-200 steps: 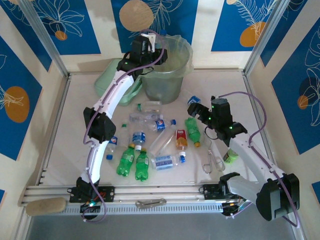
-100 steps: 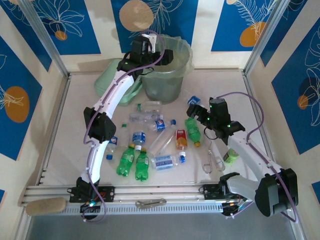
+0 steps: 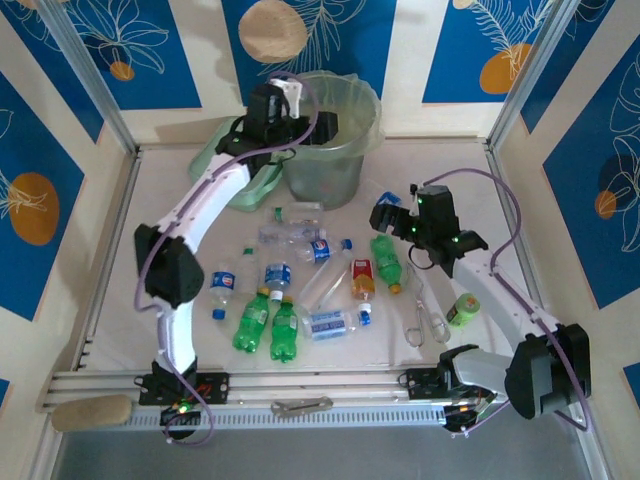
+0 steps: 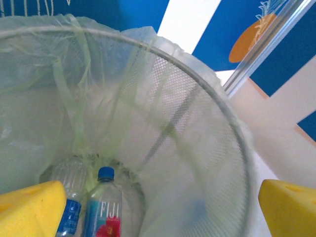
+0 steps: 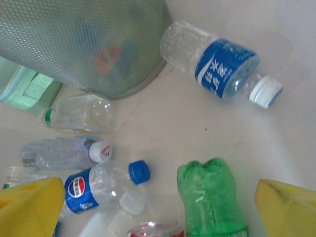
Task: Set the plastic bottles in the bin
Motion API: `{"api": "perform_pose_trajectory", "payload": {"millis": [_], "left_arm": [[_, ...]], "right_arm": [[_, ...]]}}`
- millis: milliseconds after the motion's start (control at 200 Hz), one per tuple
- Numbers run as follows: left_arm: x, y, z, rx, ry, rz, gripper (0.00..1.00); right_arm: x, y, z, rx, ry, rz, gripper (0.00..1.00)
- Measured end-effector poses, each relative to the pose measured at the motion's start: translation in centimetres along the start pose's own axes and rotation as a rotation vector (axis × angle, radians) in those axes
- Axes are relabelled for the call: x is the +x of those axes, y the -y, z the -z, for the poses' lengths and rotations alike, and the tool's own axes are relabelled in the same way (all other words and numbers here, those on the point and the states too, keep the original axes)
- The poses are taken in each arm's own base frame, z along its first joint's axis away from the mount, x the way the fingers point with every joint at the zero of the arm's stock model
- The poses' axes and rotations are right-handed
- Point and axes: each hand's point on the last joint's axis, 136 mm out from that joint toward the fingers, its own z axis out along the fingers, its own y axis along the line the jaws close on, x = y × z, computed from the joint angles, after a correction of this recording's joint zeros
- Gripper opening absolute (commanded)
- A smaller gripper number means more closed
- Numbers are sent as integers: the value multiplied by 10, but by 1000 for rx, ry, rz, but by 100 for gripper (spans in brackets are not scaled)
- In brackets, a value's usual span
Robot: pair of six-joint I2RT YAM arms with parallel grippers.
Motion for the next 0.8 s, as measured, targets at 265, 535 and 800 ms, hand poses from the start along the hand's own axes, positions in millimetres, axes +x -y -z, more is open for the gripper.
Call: {"api": "perform_pose_trajectory", "payload": {"millis": [265, 535, 800], "left_arm": [[10, -2, 110, -57, 190, -7, 100], [120, -62, 150, -260, 119, 91, 100], [197, -99, 178, -393, 61, 190, 100]], "right_arm": [[-31, 8, -31, 44, -51, 154, 99], [-45, 22, -76, 95, -169, 304, 99], [-46, 32, -110, 106, -245, 402, 99]]}}
